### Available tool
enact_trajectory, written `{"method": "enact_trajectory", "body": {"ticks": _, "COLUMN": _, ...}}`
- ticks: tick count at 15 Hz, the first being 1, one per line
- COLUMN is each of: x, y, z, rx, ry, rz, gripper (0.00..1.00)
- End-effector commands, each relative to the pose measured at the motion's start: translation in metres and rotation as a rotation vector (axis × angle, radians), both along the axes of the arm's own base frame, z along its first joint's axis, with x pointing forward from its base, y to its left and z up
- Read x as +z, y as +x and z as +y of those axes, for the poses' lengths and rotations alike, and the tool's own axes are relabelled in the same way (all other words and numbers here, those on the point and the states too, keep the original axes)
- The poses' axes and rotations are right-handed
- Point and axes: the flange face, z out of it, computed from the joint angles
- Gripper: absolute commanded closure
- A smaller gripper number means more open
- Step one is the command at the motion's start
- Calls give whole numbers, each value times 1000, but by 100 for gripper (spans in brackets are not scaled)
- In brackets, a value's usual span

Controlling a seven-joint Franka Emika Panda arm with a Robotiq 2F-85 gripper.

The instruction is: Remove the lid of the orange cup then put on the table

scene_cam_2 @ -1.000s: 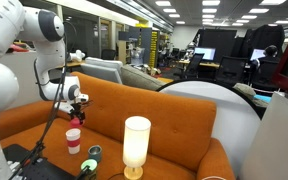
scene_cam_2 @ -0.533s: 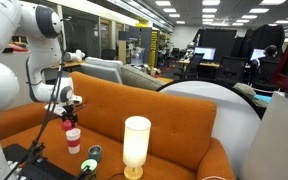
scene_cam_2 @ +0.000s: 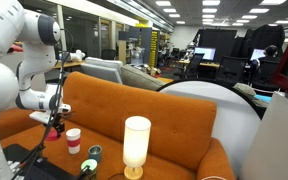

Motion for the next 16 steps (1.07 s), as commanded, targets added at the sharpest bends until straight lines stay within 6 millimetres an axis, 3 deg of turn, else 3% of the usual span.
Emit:
{"method": "enact_trajectory", "body": {"ticks": 1, "x": -32, "y": -3, "z": -10, "rx": -9, "ry": -9, "rz": 51, "gripper": 33}}
{"method": "enact_trajectory", "body": {"ticks": 6, "x": -75, "y": -1, "z": -34, "rx": -50, "ry": -7, "rz": 101, "gripper": 33}}
{"method": "enact_trajectory", "body": {"ticks": 11, "x": -93, "y": 11, "z": -52, "rx": -95, "ry": 19, "rz": 122, "gripper": 33}}
{"method": "enact_trajectory", "body": {"ticks": 16, "x": -103, "y": 6, "z": -59, "rx": -107, "ry": 28, "rz": 157, "gripper": 33}}
